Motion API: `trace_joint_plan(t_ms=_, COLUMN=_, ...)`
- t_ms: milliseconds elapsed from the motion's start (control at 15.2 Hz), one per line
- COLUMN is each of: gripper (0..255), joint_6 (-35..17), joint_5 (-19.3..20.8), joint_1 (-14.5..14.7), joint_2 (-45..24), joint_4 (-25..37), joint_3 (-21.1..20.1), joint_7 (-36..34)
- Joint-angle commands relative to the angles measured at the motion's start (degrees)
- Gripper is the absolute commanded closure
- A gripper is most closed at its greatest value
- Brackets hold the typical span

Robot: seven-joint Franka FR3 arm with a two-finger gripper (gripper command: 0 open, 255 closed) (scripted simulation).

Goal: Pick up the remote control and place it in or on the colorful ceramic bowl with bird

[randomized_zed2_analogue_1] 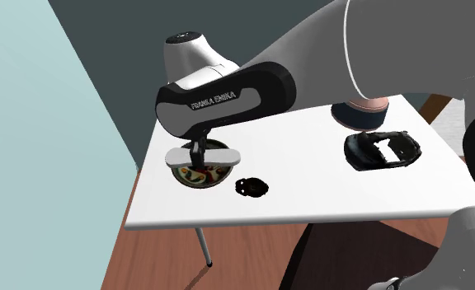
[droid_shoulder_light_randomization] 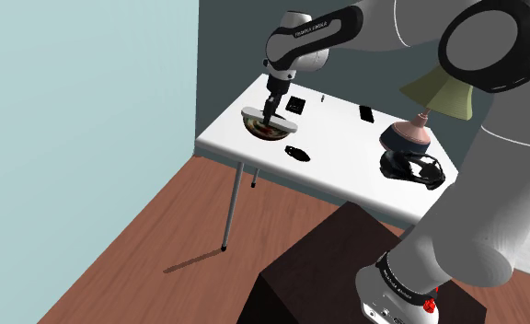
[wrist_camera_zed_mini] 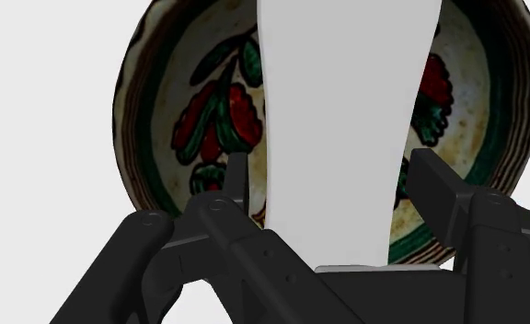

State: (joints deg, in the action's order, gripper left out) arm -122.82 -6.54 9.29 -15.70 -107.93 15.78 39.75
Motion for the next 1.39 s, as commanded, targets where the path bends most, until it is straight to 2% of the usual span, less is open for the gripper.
trace_joint_plan(t_ms=0, gripper=255, joint_6=0.0, joint_5=0.0, joint_1=0.0, joint_2=-0.1, joint_4=-0.1, joint_3=0.0, joint_7=0.0)
trace_joint_plan(t_ms=132, gripper=255, joint_6=0.0, joint_5=0.0, joint_1=0.0, joint_2=-0.1, joint_4=-0.1, joint_3=0.0, joint_7=0.0)
trace_joint_plan(t_ms=198, gripper=0, joint_6=0.0, joint_5=0.0, joint_1=0.0, joint_2=-0.1, joint_4=-0.1, joint_3=0.0, joint_7=0.0)
trace_joint_plan(t_ms=528, gripper=0, joint_6=0.0, joint_5=0.0, joint_1=0.0, joint_2=-0.1, joint_4=-0.1, joint_3=0.0, joint_7=0.0)
trace_joint_plan(t_ms=792, gripper=0, joint_6=6.4, joint_5=1.1, joint_1=0.2, joint_2=2.7, joint_4=3.7, joint_3=0.4, joint_7=-0.7)
trace_joint_plan(t_ms=1320, gripper=0, joint_6=6.4, joint_5=1.1, joint_1=0.2, joint_2=2.7, joint_4=3.7, joint_3=0.4, joint_7=-0.7)
